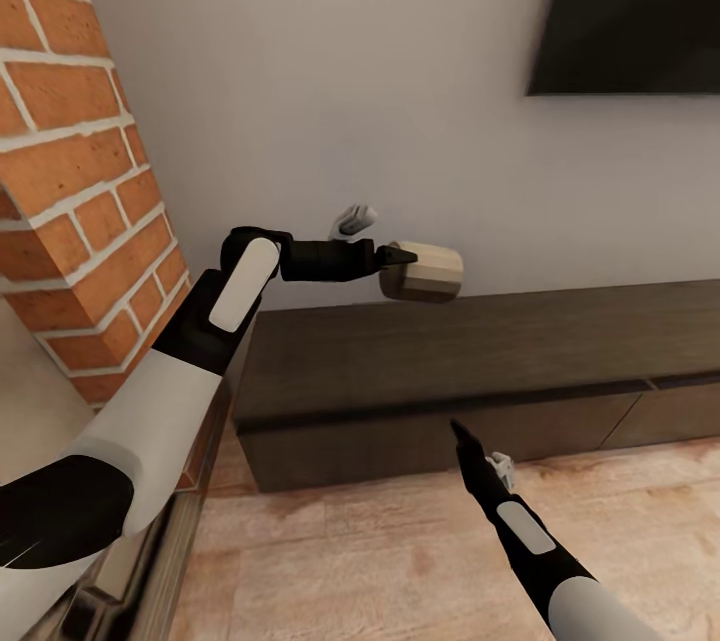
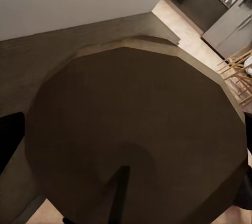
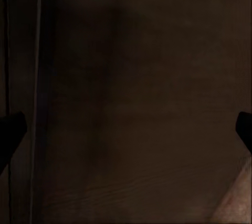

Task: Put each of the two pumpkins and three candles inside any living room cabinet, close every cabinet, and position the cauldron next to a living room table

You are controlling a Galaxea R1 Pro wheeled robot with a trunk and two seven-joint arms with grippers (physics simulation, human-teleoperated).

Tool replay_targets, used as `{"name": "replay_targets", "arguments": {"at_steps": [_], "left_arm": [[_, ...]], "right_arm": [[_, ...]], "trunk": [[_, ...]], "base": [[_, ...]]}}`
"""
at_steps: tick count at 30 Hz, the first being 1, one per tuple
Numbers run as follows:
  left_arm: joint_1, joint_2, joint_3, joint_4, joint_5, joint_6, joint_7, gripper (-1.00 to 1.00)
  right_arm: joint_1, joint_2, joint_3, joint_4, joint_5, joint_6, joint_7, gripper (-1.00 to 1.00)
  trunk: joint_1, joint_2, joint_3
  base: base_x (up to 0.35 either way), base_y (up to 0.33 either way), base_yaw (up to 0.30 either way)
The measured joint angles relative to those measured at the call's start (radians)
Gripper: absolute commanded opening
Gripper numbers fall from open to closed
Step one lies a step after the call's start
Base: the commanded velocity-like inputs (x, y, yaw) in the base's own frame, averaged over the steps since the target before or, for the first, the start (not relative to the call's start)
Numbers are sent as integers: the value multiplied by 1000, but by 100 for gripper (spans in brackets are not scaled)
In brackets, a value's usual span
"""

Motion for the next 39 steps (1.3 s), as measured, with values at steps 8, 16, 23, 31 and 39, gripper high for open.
{"name": "replay_targets", "arguments": {"at_steps": [8,16,23,31,39], "left_arm": [[0,-1,-5,0,-1,0,3,-100],[0,0,-6,0,-2,0,2,-100],[0,0,-6,0,-2,0,2,-100],[0,0,-6,0,-3,-1,1,-100],[0,0,-12,-1,-3,-1,-1,-100]], "right_arm": [[0,-5,-5,-6,-6,7,84,100],[0,-4,-5,-6,-5,-1,102,100],[0,-4,-6,-6,-6,-1,92,100],[0,-5,-7,-2,-6,0,91,100],[0,-3,-6,-2,-3,-1,91,100]], "trunk": [[0,0,0],[0,0,0],[0,0,0],[0,0,0],[2,-1,-16]], "base": [[39,0,0],[2,0,0],[128,0,0],[11,0,0],[0,0,0]]}}
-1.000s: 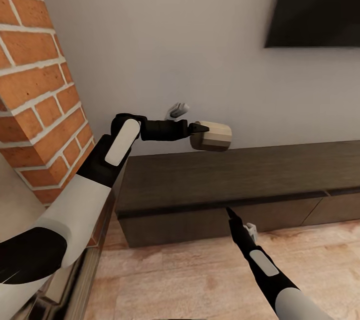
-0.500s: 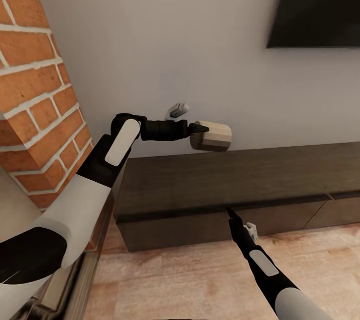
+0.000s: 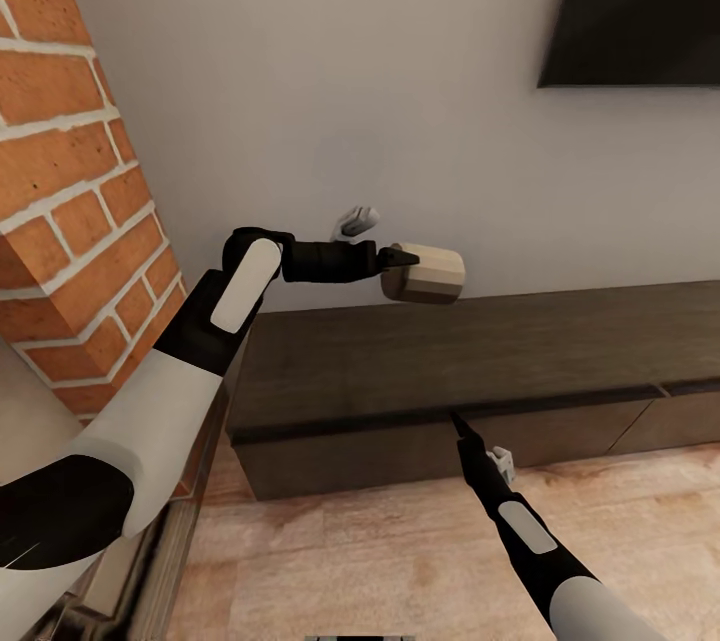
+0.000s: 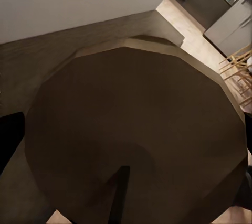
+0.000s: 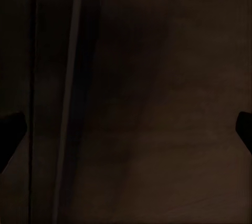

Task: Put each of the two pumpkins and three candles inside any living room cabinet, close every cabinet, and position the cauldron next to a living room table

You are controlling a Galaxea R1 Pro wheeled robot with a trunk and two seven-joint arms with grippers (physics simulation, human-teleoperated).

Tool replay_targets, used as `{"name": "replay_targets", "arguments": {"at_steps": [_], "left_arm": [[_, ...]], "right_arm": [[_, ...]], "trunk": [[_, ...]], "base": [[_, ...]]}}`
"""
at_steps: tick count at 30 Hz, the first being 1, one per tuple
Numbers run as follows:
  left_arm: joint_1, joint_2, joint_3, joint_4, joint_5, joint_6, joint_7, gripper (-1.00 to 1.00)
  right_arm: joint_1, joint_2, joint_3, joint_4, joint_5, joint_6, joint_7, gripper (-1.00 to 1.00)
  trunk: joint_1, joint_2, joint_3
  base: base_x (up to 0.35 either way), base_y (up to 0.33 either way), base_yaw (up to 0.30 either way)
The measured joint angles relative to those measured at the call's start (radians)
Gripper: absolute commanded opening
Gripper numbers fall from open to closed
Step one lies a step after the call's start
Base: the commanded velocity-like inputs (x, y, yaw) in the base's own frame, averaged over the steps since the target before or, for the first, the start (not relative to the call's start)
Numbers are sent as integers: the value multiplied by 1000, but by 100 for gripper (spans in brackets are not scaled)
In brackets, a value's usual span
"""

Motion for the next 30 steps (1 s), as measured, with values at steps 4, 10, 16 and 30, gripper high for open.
{"name": "replay_targets", "arguments": {"at_steps": [4,10,16,30], "left_arm": [[0,0,-2,0,0,0,0,-100],[0,0,-1,0,1,0,2,-100],[0,1,-2,0,1,0,3,-100],[0,1,-7,1,0,1,3,-100]], "right_arm": [[0,1,0,0,1,0,-1,100],[0,6,2,1,2,-1,-9,100],[15,6,2,-2,1,-1,-7,100],[11,7,8,-1,6,3,-14,-100]], "trunk": [[0,0,0],[0,0,0],[0,0,0],[0,0,0]], "base": [[0,0,0],[22,0,0],[129,0,0],[5,0,0]]}}
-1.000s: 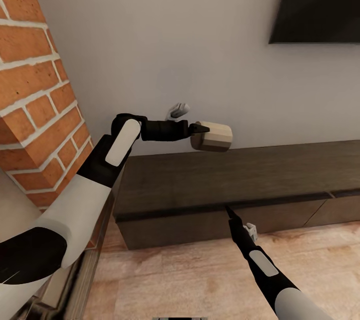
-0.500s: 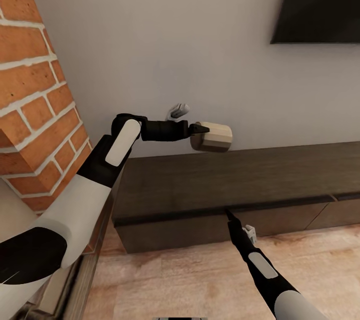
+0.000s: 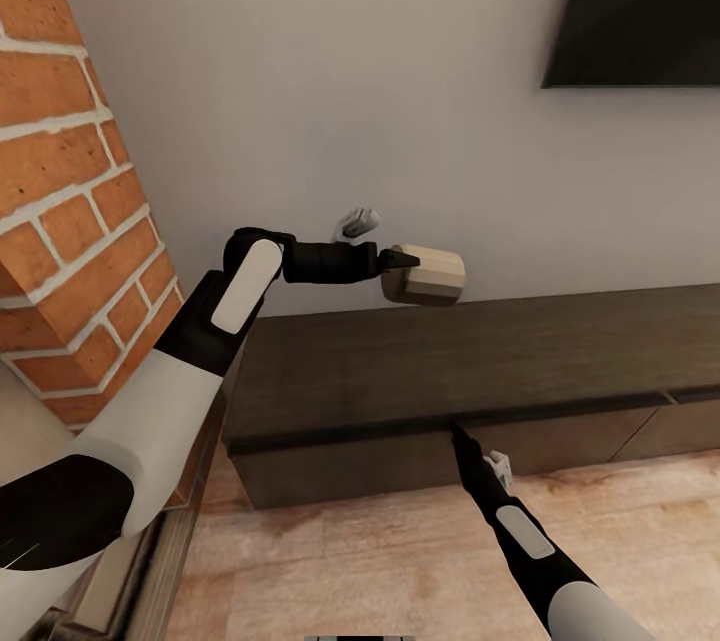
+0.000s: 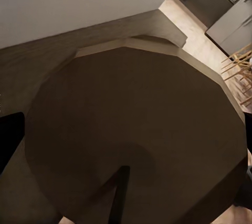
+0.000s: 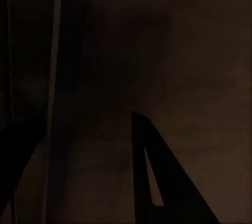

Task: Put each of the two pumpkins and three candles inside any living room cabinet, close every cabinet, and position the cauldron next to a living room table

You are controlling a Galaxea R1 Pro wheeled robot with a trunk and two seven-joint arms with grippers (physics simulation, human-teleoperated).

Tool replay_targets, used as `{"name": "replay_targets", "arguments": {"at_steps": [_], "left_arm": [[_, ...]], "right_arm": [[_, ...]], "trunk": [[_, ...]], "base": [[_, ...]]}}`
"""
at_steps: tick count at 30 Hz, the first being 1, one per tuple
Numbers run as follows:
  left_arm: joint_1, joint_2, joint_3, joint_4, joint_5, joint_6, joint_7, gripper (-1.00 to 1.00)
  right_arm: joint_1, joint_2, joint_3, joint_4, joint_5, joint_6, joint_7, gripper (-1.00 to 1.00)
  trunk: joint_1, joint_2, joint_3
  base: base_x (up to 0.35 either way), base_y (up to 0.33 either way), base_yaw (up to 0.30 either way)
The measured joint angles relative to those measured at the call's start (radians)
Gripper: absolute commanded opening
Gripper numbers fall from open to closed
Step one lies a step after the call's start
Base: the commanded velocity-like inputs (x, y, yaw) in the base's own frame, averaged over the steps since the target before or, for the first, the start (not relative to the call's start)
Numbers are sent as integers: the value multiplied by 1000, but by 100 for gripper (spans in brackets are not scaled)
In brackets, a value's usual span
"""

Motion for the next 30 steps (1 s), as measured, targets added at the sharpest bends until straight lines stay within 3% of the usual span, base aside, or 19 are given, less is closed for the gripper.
{"name": "replay_targets", "arguments": {"at_steps": [12,30], "left_arm": [[0,1,-2,0,0,0,0,-100],[0,1,-4,0,0,-1,0,-100]], "right_arm": [[-5,-2,4,-7,3,6,38,-100],[-5,-1,3,-7,1,7,43,-100]], "trunk": [[0,0,0],[0,0,0]], "base": [[0,0,0],[0,0,0]]}}
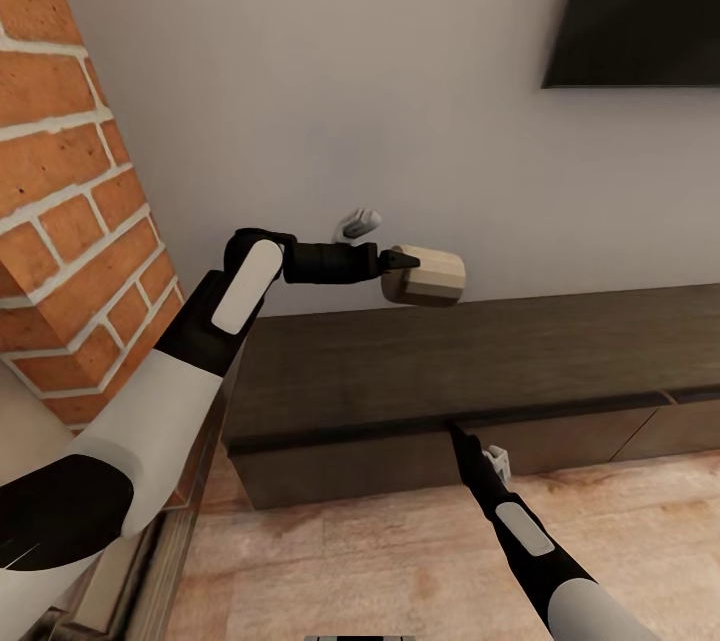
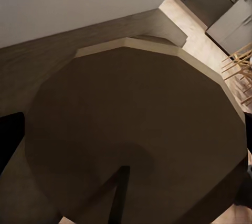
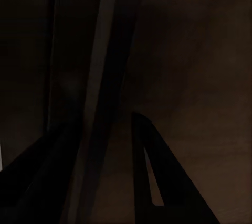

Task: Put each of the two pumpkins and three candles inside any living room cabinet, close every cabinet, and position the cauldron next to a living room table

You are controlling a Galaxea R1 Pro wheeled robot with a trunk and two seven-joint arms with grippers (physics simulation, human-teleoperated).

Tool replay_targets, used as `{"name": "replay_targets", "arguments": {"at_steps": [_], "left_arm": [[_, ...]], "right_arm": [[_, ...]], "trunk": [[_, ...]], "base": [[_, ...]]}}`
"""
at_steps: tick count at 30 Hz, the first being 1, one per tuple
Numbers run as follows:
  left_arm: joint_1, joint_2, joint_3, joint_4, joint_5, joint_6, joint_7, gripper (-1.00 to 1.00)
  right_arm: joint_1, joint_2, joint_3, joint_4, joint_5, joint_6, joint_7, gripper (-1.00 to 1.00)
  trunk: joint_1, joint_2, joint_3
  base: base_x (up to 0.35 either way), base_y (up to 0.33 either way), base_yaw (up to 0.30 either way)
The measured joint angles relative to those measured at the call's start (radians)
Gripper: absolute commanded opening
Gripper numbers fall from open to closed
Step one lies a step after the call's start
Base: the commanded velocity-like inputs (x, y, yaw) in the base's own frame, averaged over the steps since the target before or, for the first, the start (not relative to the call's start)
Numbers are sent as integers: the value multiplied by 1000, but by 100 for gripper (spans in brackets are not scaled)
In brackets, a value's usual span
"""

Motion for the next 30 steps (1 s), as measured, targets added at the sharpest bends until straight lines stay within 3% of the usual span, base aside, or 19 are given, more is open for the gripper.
{"name": "replay_targets", "arguments": {"at_steps": [30], "left_arm": [[0,0,-13,0,0,0,0,-100]], "right_arm": [[1,0,1,-1,-11,5,-3,-100]], "trunk": [[0,0,0]], "base": [[0,0,0]]}}
